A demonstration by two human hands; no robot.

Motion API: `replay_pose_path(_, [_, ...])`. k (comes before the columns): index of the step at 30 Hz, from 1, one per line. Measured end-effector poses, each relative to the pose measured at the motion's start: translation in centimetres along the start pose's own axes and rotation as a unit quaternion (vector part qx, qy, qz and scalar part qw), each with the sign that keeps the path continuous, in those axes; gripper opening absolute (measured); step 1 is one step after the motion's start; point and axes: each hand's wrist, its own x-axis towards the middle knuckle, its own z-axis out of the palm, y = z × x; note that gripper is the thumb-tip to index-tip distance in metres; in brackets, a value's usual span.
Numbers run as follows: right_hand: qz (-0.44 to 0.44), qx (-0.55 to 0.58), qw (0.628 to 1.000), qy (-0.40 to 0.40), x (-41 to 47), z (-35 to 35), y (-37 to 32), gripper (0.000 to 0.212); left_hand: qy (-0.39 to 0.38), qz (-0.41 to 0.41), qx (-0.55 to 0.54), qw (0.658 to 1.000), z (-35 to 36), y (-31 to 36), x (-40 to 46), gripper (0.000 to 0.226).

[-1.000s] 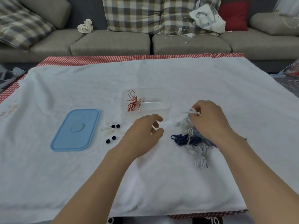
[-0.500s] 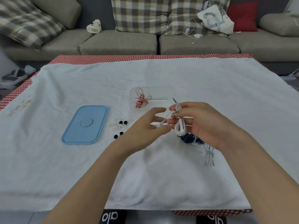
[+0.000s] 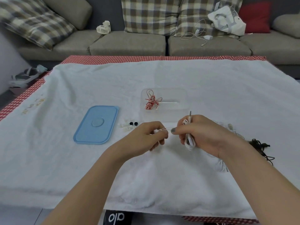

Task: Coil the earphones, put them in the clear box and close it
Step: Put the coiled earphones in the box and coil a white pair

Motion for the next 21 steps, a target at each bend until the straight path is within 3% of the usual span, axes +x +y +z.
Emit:
replay_pose_path(6, [0.011, -0.029, 0.999, -0.036, 1.0, 1.8, 0.4, 0.02, 0.003, -0.043, 0.048, 0.998, -0.9, -1.3, -0.2, 0.033])
replay_pose_path(12, [-0.007, -0.047, 0.997, -0.061, 1.6, 3.0, 0.8, 0.007, 0.028, -0.042, 0.063, 0.997, -1.2, -2.2, -0.6, 0.037])
replay_pose_path(18, [-0.027, -0.052, 0.998, -0.01, 3.3, 4.1, 1.9, 0.008, 0.039, -0.08, 0.089, 0.992, -3.1, -3.0, -0.9, 0.036])
replay_pose_path(21, [-0.029, -0.138, 0.989, 0.043, 4.0, 4.4, 2.6, 0.015, 0.105, -0.081, 0.13, 0.983, -4.5, -4.4, -1.0, 0.03])
